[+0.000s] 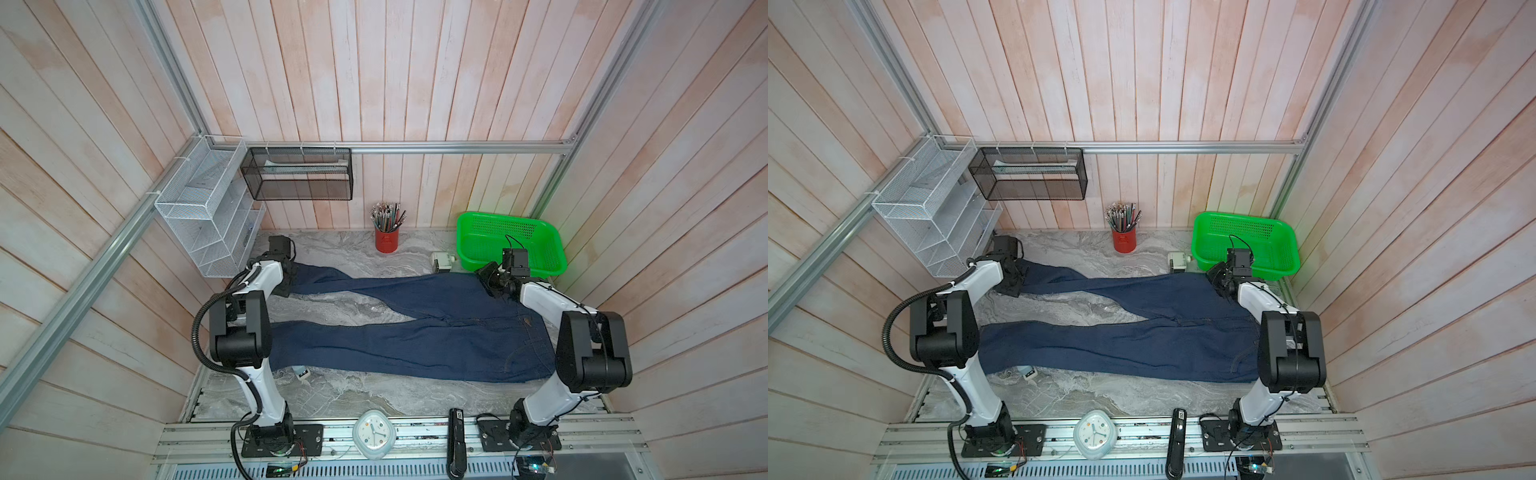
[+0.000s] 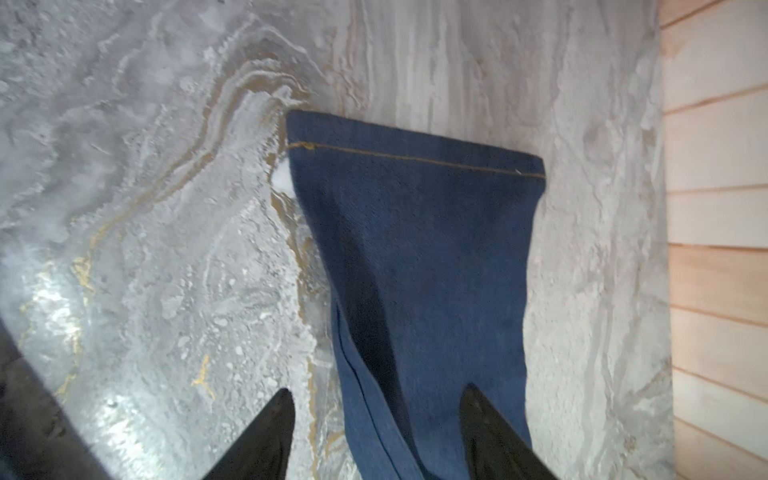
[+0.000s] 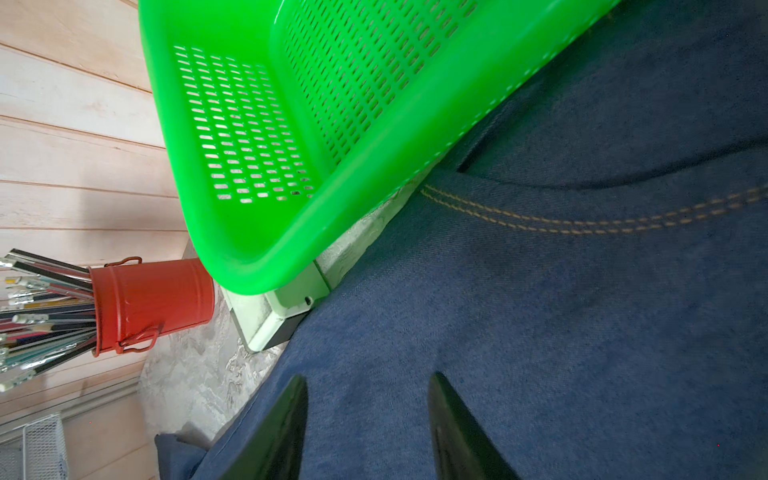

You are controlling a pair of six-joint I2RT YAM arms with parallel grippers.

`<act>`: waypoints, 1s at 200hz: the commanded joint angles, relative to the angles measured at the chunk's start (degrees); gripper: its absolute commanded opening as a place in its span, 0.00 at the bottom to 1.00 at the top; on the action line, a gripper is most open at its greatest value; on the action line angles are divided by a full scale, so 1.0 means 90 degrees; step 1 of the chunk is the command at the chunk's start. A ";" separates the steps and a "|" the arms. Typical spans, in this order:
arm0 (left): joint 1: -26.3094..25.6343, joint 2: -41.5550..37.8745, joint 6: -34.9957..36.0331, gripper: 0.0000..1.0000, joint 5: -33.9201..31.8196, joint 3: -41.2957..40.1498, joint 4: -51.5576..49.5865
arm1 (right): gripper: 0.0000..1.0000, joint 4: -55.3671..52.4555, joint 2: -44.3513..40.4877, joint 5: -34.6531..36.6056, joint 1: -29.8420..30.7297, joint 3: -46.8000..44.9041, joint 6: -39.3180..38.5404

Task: Fold and stack the trousers
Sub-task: Flatten out the trousers at the center of the table.

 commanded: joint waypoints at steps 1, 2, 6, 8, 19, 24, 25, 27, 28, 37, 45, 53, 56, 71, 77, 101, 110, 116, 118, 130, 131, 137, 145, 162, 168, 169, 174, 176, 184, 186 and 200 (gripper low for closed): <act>0.0109 0.0297 -0.0382 0.65 -0.0187 -0.0026 -0.0001 | 0.49 0.0023 -0.0047 -0.0002 0.0016 -0.0103 -0.0050; 0.0112 0.0307 -0.0380 0.65 -0.0186 -0.0023 -0.0007 | 0.49 0.0029 -0.0044 -0.0002 0.0014 -0.0105 -0.0050; 0.0117 0.0342 -0.0385 0.65 -0.0186 -0.0007 -0.0009 | 0.49 0.0024 -0.0035 -0.0006 0.0012 -0.0102 -0.0050; 0.0131 0.0360 -0.0379 0.65 -0.0186 -0.0010 -0.0027 | 0.49 0.0025 -0.0034 -0.0011 0.0014 -0.0105 -0.0048; 0.0152 0.0446 -0.0344 0.63 -0.0159 0.0009 -0.0042 | 0.49 0.0042 -0.0019 -0.0022 0.0005 -0.0105 -0.0031; 0.0167 0.0488 -0.0332 0.62 -0.0157 -0.0001 -0.0045 | 0.49 0.0051 -0.0006 -0.0022 0.0002 -0.0100 -0.0034; 0.0166 0.0495 -0.0326 0.62 -0.0157 -0.0001 -0.0044 | 0.49 0.0058 -0.0009 -0.0022 0.0002 -0.0103 -0.0037; 0.0173 0.0508 -0.0328 0.62 -0.0157 -0.0011 -0.0063 | 0.49 0.0058 -0.0006 -0.0022 -0.0003 -0.0105 -0.0040; 0.0169 0.0520 -0.0328 0.62 -0.0157 -0.0011 -0.0067 | 0.49 0.0061 0.0001 -0.0022 0.0000 -0.0106 -0.0040; 0.0201 0.0563 -0.0287 0.60 -0.0147 -0.0047 -0.0065 | 0.49 0.0072 0.0018 -0.0036 0.0000 -0.0099 -0.0031; 0.0221 0.0581 -0.0253 0.58 -0.0169 -0.0101 -0.0052 | 0.49 0.0066 0.0031 -0.0033 -0.0006 -0.0098 -0.0029; 0.0245 0.0591 -0.0196 0.52 -0.0207 -0.0144 -0.0026 | 0.49 0.0072 0.0039 -0.0036 -0.0004 -0.0096 -0.0030; 0.0257 0.0591 -0.0176 0.49 -0.0222 -0.0160 -0.0024 | 0.49 0.0066 0.0039 -0.0038 -0.0007 -0.0096 -0.0023; 0.0315 0.0567 -0.0059 0.30 -0.0264 -0.0214 0.0015 | 0.49 0.0093 0.0043 -0.0041 -0.0008 -0.0094 -0.0020; 0.0338 0.0516 -0.0012 0.19 -0.0250 -0.0242 0.0033 | 0.49 0.0082 0.0046 -0.0036 -0.0007 -0.0081 -0.0026; 0.0319 -0.0054 0.0291 0.00 -0.0201 -0.0399 0.0001 | 0.49 0.0065 0.0010 -0.0032 -0.0007 -0.0092 -0.0030; 0.0260 -0.0481 0.0426 0.00 -0.0265 -0.0558 -0.0017 | 0.48 0.0056 -0.0019 -0.0039 -0.0007 -0.0104 -0.0022; 0.0213 -0.0809 0.0505 0.00 -0.0310 -0.0683 -0.0040 | 0.48 0.0051 -0.0048 -0.0040 -0.0002 -0.0099 -0.0026; 0.0202 -0.0924 0.0537 0.00 -0.0324 -0.0716 -0.0059 | 0.48 0.0049 -0.0055 -0.0036 -0.0006 -0.0104 -0.0029; 0.0165 -0.1600 0.0705 0.00 -0.0325 -0.0934 -0.0169 | 0.48 0.0027 -0.0113 -0.0023 -0.0005 -0.0113 -0.0059; 0.0165 -0.1652 0.0720 0.00 -0.0319 -0.0951 -0.0184 | 0.48 0.0026 -0.0121 -0.0022 -0.0006 -0.0115 -0.0055; 0.0165 -0.1954 0.0810 0.00 -0.0304 -0.1014 -0.0283 | 0.48 0.0009 -0.0131 -0.0029 -0.0008 -0.0108 -0.0070; 0.0156 -0.2314 0.0929 0.00 -0.0295 -0.1065 -0.0408 | 0.48 -0.0001 -0.0149 -0.0036 -0.0007 -0.0113 -0.0105; 0.0146 -0.2883 0.1089 0.00 -0.0150 -0.1071 -0.0729 | 0.48 -0.0004 -0.0169 -0.0051 -0.0005 -0.0171 -0.0105; 0.0146 -0.2972 0.1109 0.00 -0.0097 -0.0992 -0.0902 | 0.48 0.0009 -0.0175 -0.0067 -0.0001 -0.0199 -0.0108; 0.0146 -0.2992 0.1113 0.00 -0.0088 -0.0980 -0.0926 | 0.48 0.0012 -0.0176 -0.0069 -0.0004 -0.0206 -0.0103; 0.0146 -0.3036 0.1117 0.00 -0.0047 -0.0916 -0.1060 | 0.48 0.0023 -0.0171 -0.0070 -0.0003 -0.0229 -0.0098; 0.0138 -0.3051 0.1117 0.00 -0.0029 -0.0877 -0.1117 | 0.48 0.0017 -0.0171 -0.0070 -0.0006 -0.0237 -0.0099; 0.0150 -0.3060 0.1127 0.00 0.0053 -0.0733 -0.1255 | 0.48 0.0044 -0.0174 -0.0080 -0.0003 -0.0276 -0.0073; 0.0149 -0.3049 0.1127 0.00 0.0072 -0.0694 -0.1273 | 0.48 0.0054 -0.0174 -0.0093 -0.0002 -0.0288 -0.0078; 0.0174 -0.2799 0.1149 0.00 0.0173 -0.0380 -0.1295 | 0.48 0.0067 -0.0169 -0.0121 -0.0005 -0.0328 -0.0060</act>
